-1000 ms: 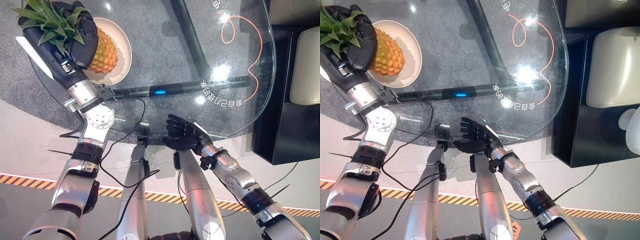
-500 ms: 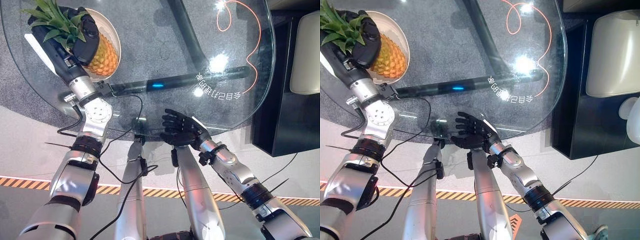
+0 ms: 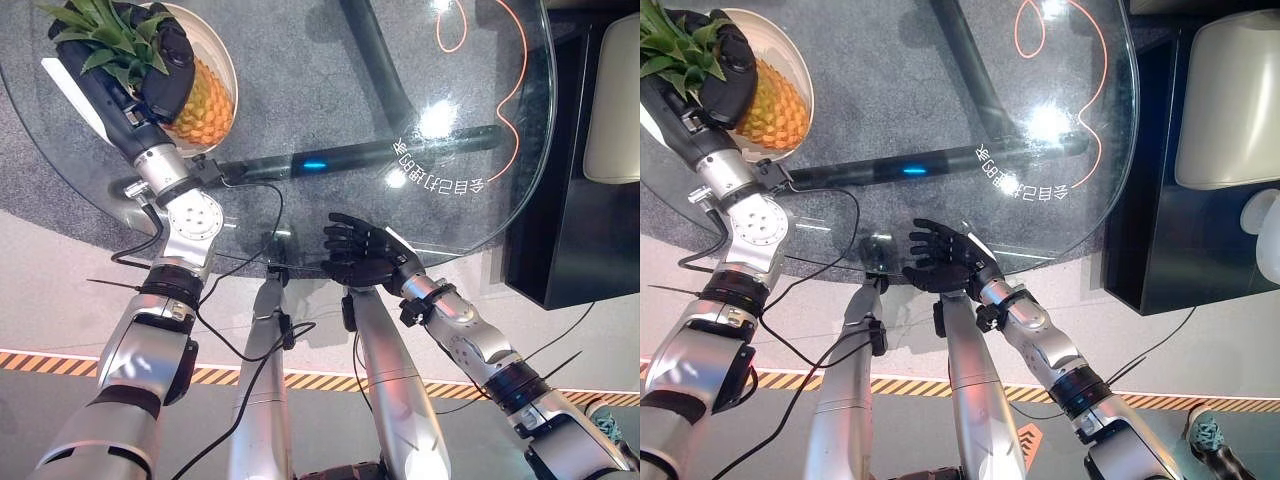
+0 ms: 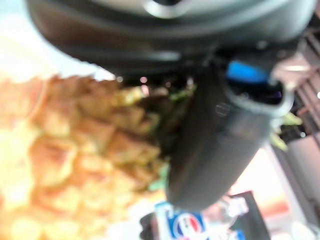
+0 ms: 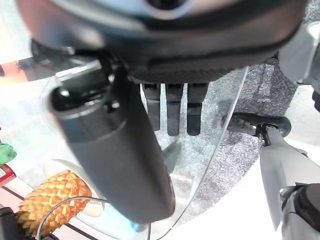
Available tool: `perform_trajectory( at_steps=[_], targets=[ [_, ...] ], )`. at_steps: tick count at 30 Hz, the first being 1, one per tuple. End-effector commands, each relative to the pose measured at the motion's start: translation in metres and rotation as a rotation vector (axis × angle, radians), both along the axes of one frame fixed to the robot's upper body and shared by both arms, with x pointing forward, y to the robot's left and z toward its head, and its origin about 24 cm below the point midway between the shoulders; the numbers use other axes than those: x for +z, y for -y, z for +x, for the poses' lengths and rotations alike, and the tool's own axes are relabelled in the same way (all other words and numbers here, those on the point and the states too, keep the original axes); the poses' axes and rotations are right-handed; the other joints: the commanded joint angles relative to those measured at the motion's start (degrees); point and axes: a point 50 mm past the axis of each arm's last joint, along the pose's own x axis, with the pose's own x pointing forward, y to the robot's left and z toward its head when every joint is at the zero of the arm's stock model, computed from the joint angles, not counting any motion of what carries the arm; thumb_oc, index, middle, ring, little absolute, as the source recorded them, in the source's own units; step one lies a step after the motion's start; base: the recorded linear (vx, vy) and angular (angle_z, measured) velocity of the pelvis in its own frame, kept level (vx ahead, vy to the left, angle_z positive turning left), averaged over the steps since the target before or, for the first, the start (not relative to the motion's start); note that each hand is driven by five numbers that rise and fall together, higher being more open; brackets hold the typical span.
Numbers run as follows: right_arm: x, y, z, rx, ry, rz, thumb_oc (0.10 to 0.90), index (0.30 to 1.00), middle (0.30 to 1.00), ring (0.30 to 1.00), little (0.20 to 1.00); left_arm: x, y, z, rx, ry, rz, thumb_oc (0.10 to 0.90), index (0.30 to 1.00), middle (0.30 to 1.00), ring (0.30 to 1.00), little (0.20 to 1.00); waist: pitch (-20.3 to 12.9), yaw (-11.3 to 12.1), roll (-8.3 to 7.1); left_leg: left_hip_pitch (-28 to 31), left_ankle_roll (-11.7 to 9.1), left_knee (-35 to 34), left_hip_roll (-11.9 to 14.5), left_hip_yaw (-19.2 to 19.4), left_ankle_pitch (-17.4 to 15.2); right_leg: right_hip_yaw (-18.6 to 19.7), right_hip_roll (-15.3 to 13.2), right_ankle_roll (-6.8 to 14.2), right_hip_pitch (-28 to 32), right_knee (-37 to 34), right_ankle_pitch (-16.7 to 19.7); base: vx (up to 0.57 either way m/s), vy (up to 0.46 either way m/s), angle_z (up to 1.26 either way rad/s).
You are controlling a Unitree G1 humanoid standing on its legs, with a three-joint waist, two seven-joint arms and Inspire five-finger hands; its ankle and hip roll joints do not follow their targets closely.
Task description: Pick up the fruit to the plate
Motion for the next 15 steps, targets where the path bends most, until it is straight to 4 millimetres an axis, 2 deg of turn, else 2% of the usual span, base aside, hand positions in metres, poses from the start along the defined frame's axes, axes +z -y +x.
perform_trajectory(
  at_steps=[1,9,15],
  targets=[
    [0.003,-0.016,-0.005,0.055,0.007,0.06,0.8,0.9,0.9,0.9,0.9,0.048,-0.003,-0.019,0.052,0.262,0.066,0.1,0.3,0.3,0.3,0.2,-1.47,1.15,-0.86,-2.12,-1.01,8.1,-2.56,-0.64,-4.47,0.01,-0.42,2.84,0.55,-7.07,5.88,0.0,0.0,0.0],
    [0.0,-0.015,-0.006,0.047,0.0,0.059,0.8,0.9,0.9,0.9,0.9,0.055,-0.011,-0.029,0.119,0.367,0.0,0.1,0.3,0.3,0.3,0.2,-1.47,1.41,-0.55,-2.32,-1.01,8.87,-2.59,-0.86,-4.85,-0.15,-0.69,2.54,0.59,-6.63,5.47,0.0,0.0,0.0],
    [0.0,-0.016,-0.005,0.047,-0.005,0.056,0.8,0.9,0.9,0.9,0.9,0.058,-0.014,-0.029,0.139,0.371,0.004,0.1,0.3,0.3,0.3,0.2,-1.47,1.52,-0.41,-2.73,-0.97,9.46,-2.58,-0.87,-5.07,-0.23,-0.71,2.45,0.28,-5.99,5.2,0.0,0.0,0.0]
  ],
)
